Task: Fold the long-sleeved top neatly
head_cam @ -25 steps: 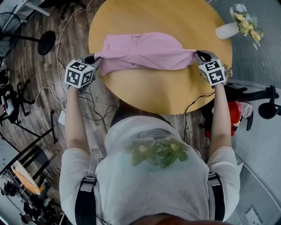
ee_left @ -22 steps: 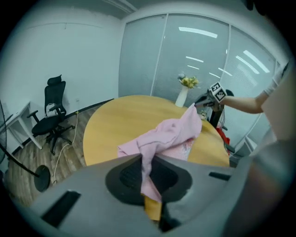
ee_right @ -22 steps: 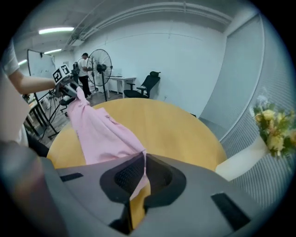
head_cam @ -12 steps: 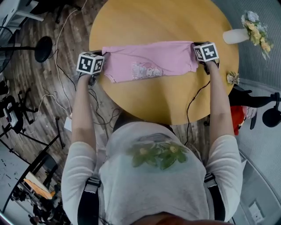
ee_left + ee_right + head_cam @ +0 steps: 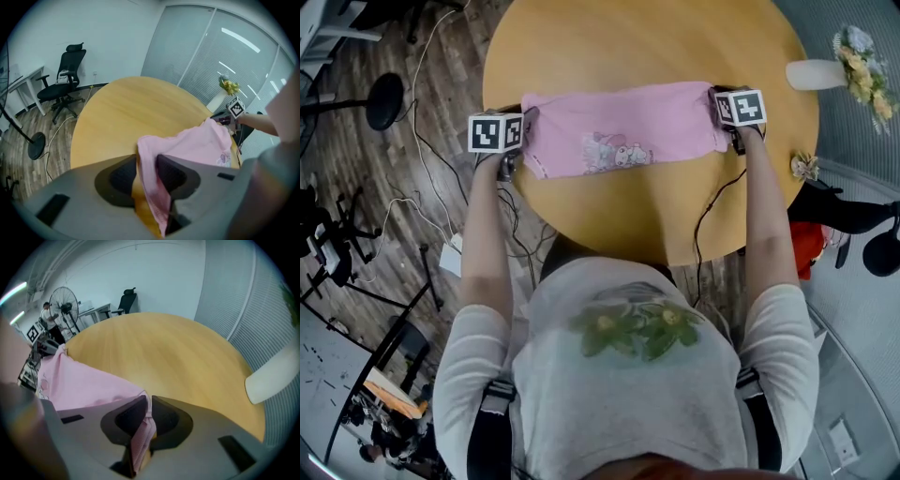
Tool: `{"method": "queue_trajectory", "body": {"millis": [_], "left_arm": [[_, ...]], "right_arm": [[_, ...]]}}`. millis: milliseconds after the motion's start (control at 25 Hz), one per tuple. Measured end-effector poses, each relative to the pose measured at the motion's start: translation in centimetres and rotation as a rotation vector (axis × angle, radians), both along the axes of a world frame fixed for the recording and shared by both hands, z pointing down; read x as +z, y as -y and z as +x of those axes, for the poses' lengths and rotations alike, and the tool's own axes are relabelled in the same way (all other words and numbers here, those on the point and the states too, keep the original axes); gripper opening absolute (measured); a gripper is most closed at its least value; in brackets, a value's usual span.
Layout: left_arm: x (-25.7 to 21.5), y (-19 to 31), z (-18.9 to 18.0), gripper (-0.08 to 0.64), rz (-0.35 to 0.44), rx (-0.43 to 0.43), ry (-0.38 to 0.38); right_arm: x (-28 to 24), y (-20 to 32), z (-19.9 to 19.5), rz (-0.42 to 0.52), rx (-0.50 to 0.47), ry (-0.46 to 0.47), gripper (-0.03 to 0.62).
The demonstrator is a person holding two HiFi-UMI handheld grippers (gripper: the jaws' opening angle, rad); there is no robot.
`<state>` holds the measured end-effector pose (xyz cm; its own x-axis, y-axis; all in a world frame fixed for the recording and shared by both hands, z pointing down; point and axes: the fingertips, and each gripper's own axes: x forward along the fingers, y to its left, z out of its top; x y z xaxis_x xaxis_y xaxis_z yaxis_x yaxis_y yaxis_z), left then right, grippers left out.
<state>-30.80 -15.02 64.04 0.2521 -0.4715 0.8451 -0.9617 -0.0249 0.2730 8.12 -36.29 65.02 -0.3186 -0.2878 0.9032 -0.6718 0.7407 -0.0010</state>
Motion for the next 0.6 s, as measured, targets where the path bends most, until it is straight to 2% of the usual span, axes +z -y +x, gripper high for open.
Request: {"method": "queue_trajectory", "body": {"millis": [40,160,240,360,440,600], "left_arm": [[-0.3,-0.1,-0.1,0.124,0.006,-0.01,0.004],[-2.2,-0.3,-0.3,0.13,0.048,-0.019,0.025],[-3.7,-0.7,-0.5,0.143,0.082,-0.048,0.025],[-5.7,-2.0,-1.1,0.143,0.13,-0.121,0.029],[-6.3,-3.7,-0.9,0.143,0.134,-0.15,0.036],[-5.4,-8.0,1.2,0.143,0.095,-0.167,0.021]], "right_arm": [[-0.5,0.1,-0.1,-0.01,0.03,0.045,0.04],[-3.3,0.4,0.2,0.003,0.114,0.192,0.122],[-5.4,0.2,1.2,0.041,0.13,0.236,0.129],[-7.7,-1.5,3.1,0.08,0.142,0.273,0.129],[-8.3,-3.6,4.3,0.081,0.154,0.292,0.13],[-7.1,-9.1,6.9,0.039,0.126,0.23,0.153]]}}
